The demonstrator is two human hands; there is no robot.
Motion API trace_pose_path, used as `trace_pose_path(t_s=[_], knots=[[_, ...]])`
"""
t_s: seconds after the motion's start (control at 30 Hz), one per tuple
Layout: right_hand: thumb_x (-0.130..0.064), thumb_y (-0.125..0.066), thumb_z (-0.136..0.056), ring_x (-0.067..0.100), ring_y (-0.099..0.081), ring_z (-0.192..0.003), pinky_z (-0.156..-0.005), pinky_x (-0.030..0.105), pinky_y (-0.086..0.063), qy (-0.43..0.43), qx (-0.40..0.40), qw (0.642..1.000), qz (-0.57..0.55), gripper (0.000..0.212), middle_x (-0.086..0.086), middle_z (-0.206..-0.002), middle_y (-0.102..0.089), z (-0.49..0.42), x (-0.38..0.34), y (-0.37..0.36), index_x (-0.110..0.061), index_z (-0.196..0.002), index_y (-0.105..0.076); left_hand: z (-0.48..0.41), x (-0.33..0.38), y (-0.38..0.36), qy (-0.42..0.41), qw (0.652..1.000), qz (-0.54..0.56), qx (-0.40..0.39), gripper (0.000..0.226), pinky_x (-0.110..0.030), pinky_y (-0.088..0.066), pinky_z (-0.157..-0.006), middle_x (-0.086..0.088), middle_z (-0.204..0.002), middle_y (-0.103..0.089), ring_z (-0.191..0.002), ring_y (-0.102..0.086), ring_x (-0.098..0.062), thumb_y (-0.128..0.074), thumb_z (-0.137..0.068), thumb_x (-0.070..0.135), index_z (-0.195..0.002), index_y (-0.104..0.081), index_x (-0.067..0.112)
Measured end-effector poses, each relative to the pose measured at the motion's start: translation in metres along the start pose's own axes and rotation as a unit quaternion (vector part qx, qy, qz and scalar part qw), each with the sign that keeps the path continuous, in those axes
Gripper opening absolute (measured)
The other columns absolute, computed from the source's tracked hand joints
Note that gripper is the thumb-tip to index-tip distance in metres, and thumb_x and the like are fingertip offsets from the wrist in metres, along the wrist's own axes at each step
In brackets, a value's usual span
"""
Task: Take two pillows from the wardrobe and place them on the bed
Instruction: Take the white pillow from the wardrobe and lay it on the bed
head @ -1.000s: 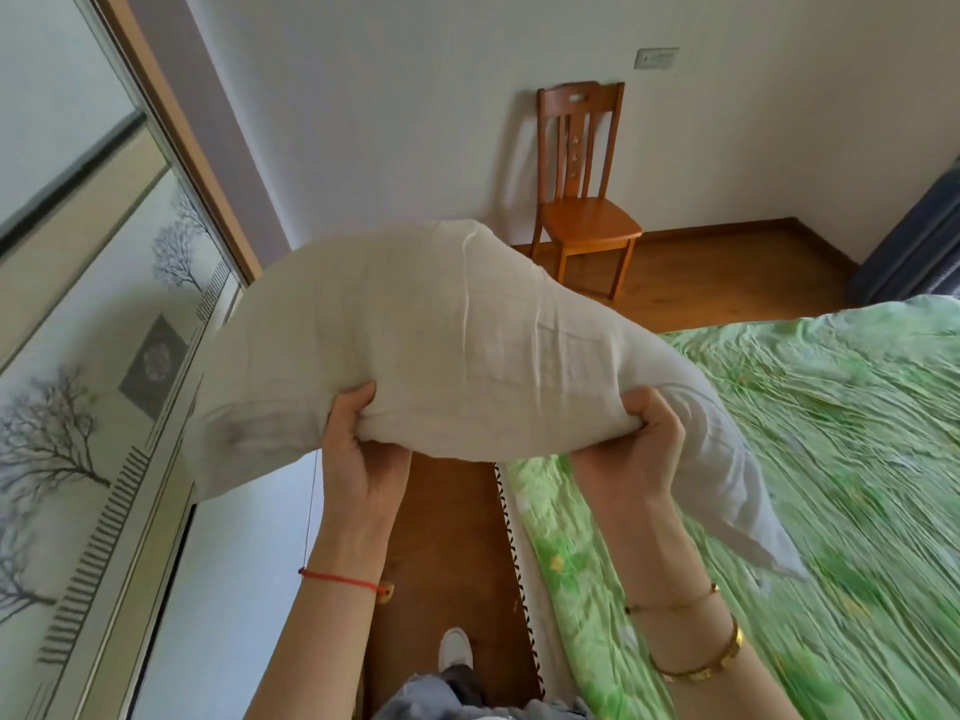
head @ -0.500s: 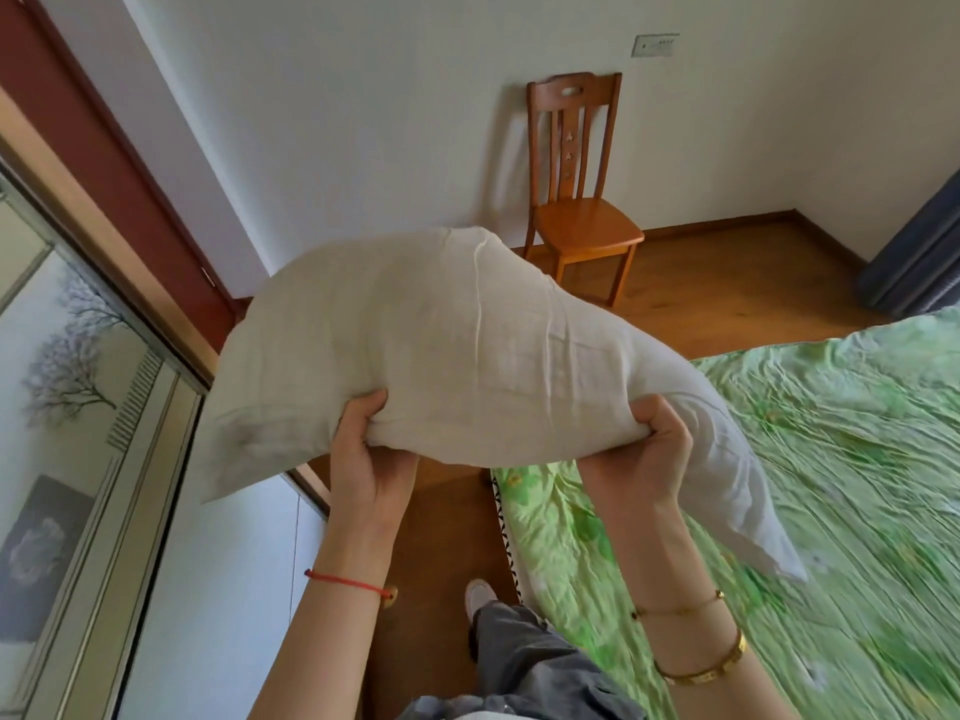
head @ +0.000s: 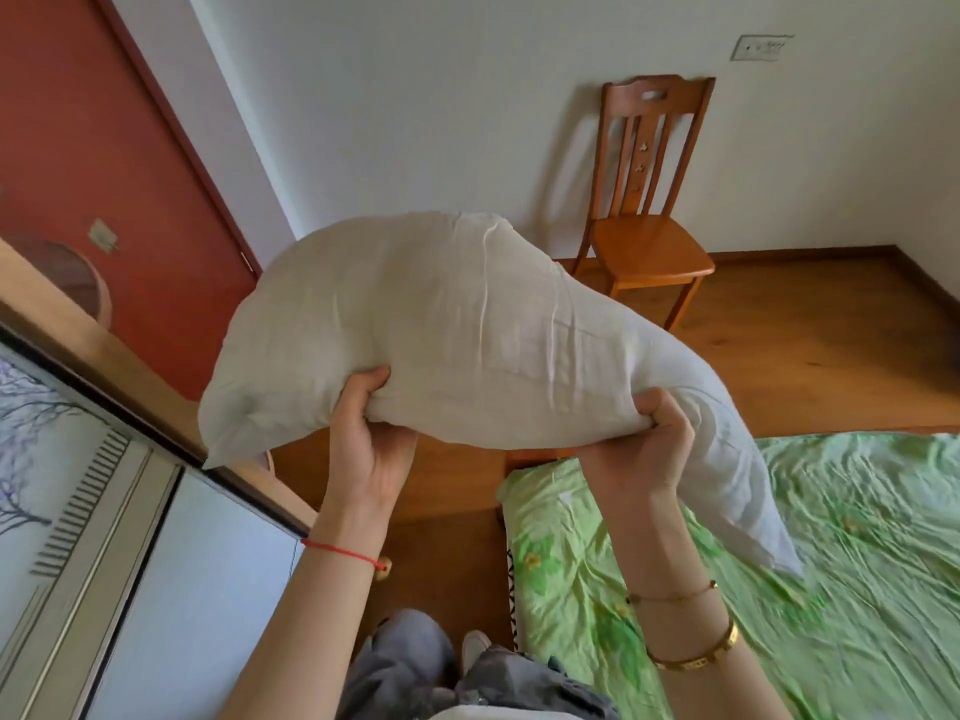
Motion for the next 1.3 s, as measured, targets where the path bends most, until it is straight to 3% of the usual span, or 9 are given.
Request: trace_pose_path(t_s=[0.17,0.3,0.47,0.6,0.77,0.93,1.1,1.3], knots=[[-0.004,-0.044,-0.068,0.021,-0.075,-0.081,-0.078,0.031,-0.058,-0.021,-0.008,1.000,-0.014,0.032,0.002,-0.084,-0.074,-0.050,0.021,-0.018,-0.013,-0.067,-0.075,-0.055,0.012,0.004,-0.002,1.000,0.010,-0.002,0.049,-0.041,-0.056,-0.095,-0.013,-0.131,-0.066,-0.125,-0.062,-0.032,-0.051,-0.096,0.005,-0.145,-0.048,0.008],[-0.007,-0.054,-0.057,0.023,-0.074,-0.087,-0.084,0.034,-0.057,-0.009,-0.011,1.000,-0.025,0.030,0.004,-0.091,-0.074,-0.095,0.034,-0.034,-0.011,-0.076,-0.077,-0.108,0.016,0.009,-0.003,1.000,0.015,-0.004,0.050,-0.041,-0.055,-0.096,-0.013,-0.132,-0.065,-0.127,-0.061,-0.032,-0.049,-0.097,0.006,-0.147,-0.047,0.007],[-0.005,-0.057,-0.051,0.026,-0.074,-0.089,-0.088,0.039,-0.057,0.006,0.001,0.999,-0.041,0.033,0.006,-0.094,-0.074,-0.166,0.051,-0.057,-0.010,-0.076,-0.079,-0.187,0.022,0.006,0.014,1.000,0.002,-0.023,0.031,-0.040,-0.057,-0.091,-0.012,-0.122,-0.072,-0.119,-0.067,-0.031,-0.052,-0.095,0.007,-0.115,-0.076,0.011],[-0.005,-0.055,-0.055,0.029,-0.072,-0.097,-0.097,0.042,-0.053,0.019,-0.004,0.999,-0.047,0.038,0.009,-0.101,-0.073,-0.225,0.065,-0.083,-0.007,-0.085,-0.079,-0.260,0.030,0.003,0.040,0.999,0.007,-0.018,0.038,-0.040,-0.058,-0.088,-0.017,-0.123,-0.070,-0.116,-0.068,-0.032,-0.054,-0.093,0.007,-0.130,-0.062,0.003],[-0.004,-0.052,-0.057,0.032,-0.067,-0.105,-0.105,0.045,-0.046,0.044,0.024,0.996,-0.075,0.046,0.010,-0.107,-0.070,-0.279,0.075,-0.102,-0.006,-0.098,-0.072,-0.330,0.034,-0.011,0.071,0.997,-0.006,-0.030,0.036,-0.043,-0.057,-0.093,-0.019,-0.126,-0.067,-0.117,-0.066,-0.033,-0.054,-0.092,0.007,-0.126,-0.064,0.000],[-0.005,-0.048,-0.058,0.031,-0.062,-0.108,-0.108,0.047,-0.043,0.071,0.049,0.991,-0.098,0.053,0.009,-0.109,-0.066,-0.319,0.072,-0.113,-0.008,-0.109,-0.064,-0.384,0.026,-0.024,0.099,0.994,-0.015,-0.034,0.049,-0.041,-0.057,-0.091,-0.018,-0.125,-0.067,-0.115,-0.068,-0.031,-0.054,-0.091,0.008,-0.139,-0.052,-0.001],[-0.006,-0.047,-0.059,0.032,-0.060,-0.113,-0.107,0.046,-0.044,0.108,0.063,0.987,-0.101,0.056,0.010,-0.112,-0.065,-0.359,0.056,-0.113,-0.007,-0.114,-0.061,-0.436,-0.002,-0.044,0.151,0.987,-0.030,-0.047,0.032,-0.041,-0.055,-0.098,-0.017,-0.119,-0.071,-0.114,-0.068,-0.031,-0.056,-0.089,0.008,-0.116,-0.071,0.002],[-0.005,-0.045,-0.060,0.031,-0.054,-0.122,-0.108,0.044,-0.043,0.148,0.095,0.976,-0.130,0.062,0.010,-0.125,-0.057,-0.419,0.010,-0.104,-0.007,-0.121,-0.056,-0.508,-0.062,-0.087,0.208,0.974,-0.042,-0.078,0.051,-0.049,-0.040,-0.114,-0.019,-0.132,-0.063,-0.133,-0.054,-0.035,-0.061,-0.084,0.009,-0.134,-0.057,0.000]])
Point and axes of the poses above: each hand's wrist, its own z-axis away from the middle knuckle, its own y-axis out of the back of the hand, x = y × z, the point moved 5 cm from there along -z, towards the middle knuckle
